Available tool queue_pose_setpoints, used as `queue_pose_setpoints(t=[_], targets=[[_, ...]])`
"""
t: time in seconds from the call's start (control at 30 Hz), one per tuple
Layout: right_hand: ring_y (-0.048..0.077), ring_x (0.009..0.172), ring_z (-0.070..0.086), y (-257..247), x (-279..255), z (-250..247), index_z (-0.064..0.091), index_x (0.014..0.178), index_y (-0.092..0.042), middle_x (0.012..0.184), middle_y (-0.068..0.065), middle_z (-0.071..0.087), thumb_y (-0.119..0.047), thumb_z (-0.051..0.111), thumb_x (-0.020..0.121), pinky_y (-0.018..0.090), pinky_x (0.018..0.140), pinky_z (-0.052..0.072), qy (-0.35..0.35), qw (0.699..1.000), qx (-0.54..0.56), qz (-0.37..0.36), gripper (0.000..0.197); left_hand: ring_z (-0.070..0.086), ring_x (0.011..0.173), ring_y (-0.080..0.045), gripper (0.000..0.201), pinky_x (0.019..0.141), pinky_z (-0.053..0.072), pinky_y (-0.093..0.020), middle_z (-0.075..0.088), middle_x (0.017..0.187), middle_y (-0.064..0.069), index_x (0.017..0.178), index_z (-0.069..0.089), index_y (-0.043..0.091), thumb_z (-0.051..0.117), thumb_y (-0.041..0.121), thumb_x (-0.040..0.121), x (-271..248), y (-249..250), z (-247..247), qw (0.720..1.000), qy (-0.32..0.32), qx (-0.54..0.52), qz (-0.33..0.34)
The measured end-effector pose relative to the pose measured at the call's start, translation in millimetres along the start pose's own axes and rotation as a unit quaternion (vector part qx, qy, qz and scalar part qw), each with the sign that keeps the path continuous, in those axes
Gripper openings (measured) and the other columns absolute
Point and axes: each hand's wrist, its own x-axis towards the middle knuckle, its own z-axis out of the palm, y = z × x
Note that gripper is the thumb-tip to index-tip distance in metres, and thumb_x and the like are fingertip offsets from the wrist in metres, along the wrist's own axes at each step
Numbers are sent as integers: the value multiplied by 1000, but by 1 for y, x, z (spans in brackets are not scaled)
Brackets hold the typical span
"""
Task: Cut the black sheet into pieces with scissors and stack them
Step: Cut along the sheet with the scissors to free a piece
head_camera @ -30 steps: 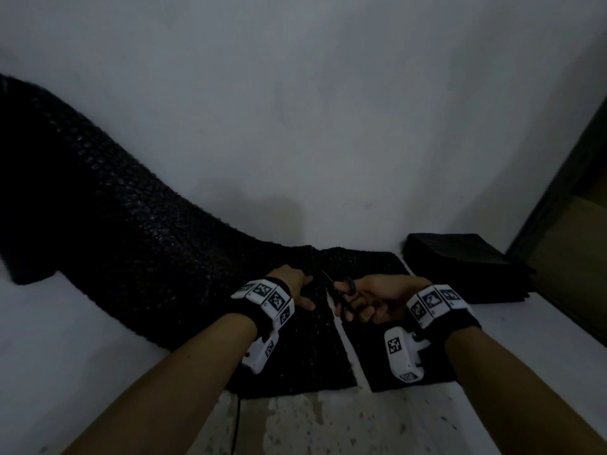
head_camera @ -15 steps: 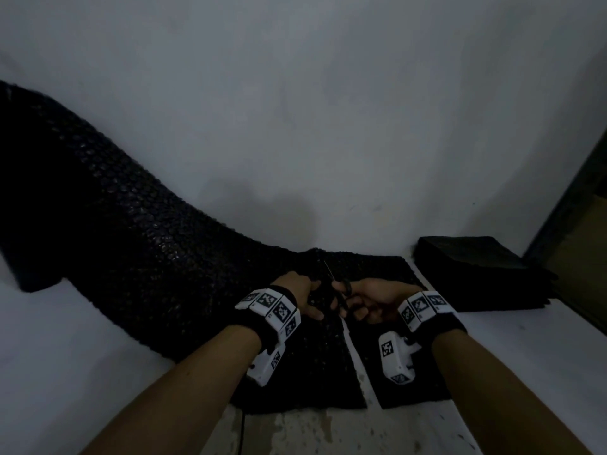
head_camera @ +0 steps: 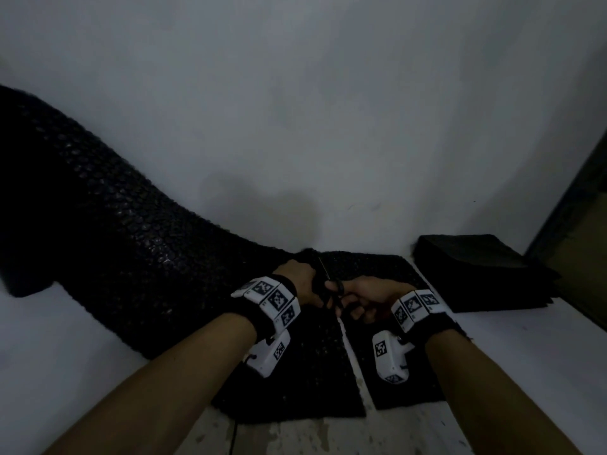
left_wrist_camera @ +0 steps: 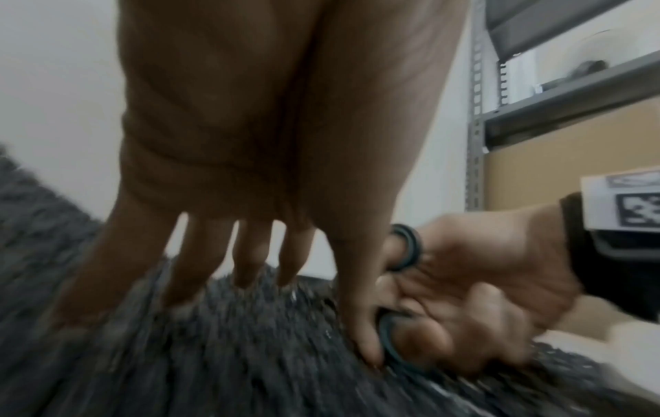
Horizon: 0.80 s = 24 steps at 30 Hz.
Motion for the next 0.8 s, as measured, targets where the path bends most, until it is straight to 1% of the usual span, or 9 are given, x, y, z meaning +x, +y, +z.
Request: queue_pose_setpoints(t=[0.07,0.1,0.17,0.23,0.3,0.43,0.57,0.67,0.8], targets=[[6,48,40,3,-1,-2,67,98,-11,75,-2,64,-60,60,87,16,37,25,-4,1000,8,2,51,57,117,-26,72,98,51,-36,54,140,-16,143,47,6,69,47,89,8,-2,-5,1000,14,5,-6],[6,47,40,6,-1,-3,67,98,-12,74,-2,64,-61,61,84,16,37,25,-7,1000,14,2,51,53,124,-27,76,102,48,-36,47,147,-16,149,40,7,67,48,90,11,-4,-5,1000,8,8,-6],[6,47,40,9,-2,-6,67,98,-12,73,-2,63,-62,64,80,16,36,26,-19,999,27,-3,53,38,140,-30,88,111,38,-35,28,160,-13,158,18,16,61,55,92,16,-9,-3,1000,-19,17,-1],[6,48,39,12,-2,-8,66,98,-12,72,-3,62,-63,64,79,16,36,27,-30,999,32,-12,54,34,142,-30,95,111,38,-34,23,163,-11,160,6,24,59,62,90,18,-13,1,999,-26,28,3],[6,48,39,12,-2,-7,65,98,-12,71,-4,62,-63,63,80,15,35,27,-32,999,30,-12,54,39,139,-30,97,108,42,-35,31,160,-10,160,7,26,58,65,88,21,-15,2,999,-19,35,4],[5,47,39,6,1,-3,65,99,-10,73,-2,64,-60,56,91,15,36,25,-22,1000,12,-7,51,45,135,-28,92,105,45,-35,39,155,-8,158,20,24,57,68,87,23,-15,2,998,-12,55,7],[6,49,37,3,7,-2,65,102,-9,77,-1,66,-60,59,89,16,37,24,-19,1000,10,-15,53,49,131,-28,89,104,46,-36,45,151,-9,155,29,19,59,67,87,25,-15,3,998,-18,57,8],[7,49,37,4,8,-3,66,102,-8,77,0,66,-60,60,88,16,37,24,-6,1000,18,-14,55,50,130,-27,89,102,46,-34,45,151,-10,156,28,19,59,66,87,27,-16,3,998,-16,56,12],[7,48,39,3,7,-5,67,100,-8,75,0,66,-60,61,88,16,37,24,6,1000,14,-13,53,48,132,-28,91,99,45,-30,40,155,-10,158,19,20,58,64,89,27,-17,3,998,-8,54,20]])
